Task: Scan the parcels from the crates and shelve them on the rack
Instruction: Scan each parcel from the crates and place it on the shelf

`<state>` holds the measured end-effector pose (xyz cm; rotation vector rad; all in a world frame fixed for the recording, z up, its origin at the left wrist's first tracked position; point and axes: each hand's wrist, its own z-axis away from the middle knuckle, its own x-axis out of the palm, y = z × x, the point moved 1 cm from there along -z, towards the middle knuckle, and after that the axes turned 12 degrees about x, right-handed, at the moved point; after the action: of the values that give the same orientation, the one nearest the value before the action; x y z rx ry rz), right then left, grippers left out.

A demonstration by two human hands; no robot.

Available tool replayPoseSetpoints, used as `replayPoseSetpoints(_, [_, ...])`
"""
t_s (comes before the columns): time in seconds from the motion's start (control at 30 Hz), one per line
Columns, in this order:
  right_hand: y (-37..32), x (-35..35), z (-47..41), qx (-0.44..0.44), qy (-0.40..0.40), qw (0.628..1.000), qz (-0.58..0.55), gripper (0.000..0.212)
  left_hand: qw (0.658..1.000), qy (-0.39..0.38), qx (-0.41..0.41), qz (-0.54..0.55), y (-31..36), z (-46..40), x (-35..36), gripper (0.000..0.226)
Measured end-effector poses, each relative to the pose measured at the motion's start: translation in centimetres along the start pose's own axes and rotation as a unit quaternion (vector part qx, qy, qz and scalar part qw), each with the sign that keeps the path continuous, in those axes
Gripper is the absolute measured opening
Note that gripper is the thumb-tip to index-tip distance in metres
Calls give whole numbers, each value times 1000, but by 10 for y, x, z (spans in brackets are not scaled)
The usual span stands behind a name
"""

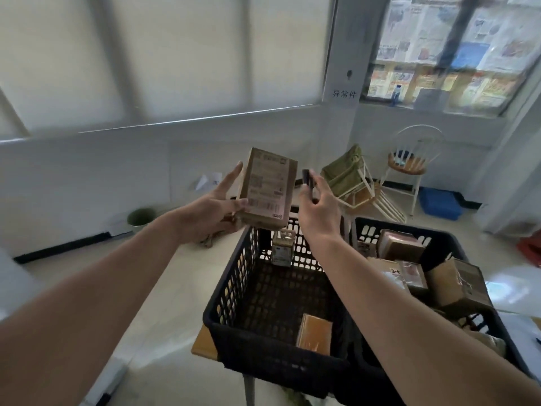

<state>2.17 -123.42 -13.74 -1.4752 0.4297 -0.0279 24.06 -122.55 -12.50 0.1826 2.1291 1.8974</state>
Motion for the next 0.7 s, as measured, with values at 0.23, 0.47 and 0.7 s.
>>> replayPoseSetpoints(0.23, [-14, 2, 10, -59, -178, 980, -65, 46, 994, 98, 52, -19, 22, 61, 36, 74])
replayPoseSetpoints(0.47, [-28, 5, 68, -82, -333, 929, -142, 47, 929, 319, 82, -170, 58, 142, 69, 54])
replayPoseSetpoints(0.7, [-44, 16, 151, -125, -437, 873, -178, 49, 833, 454, 98, -302, 86, 247, 87, 60])
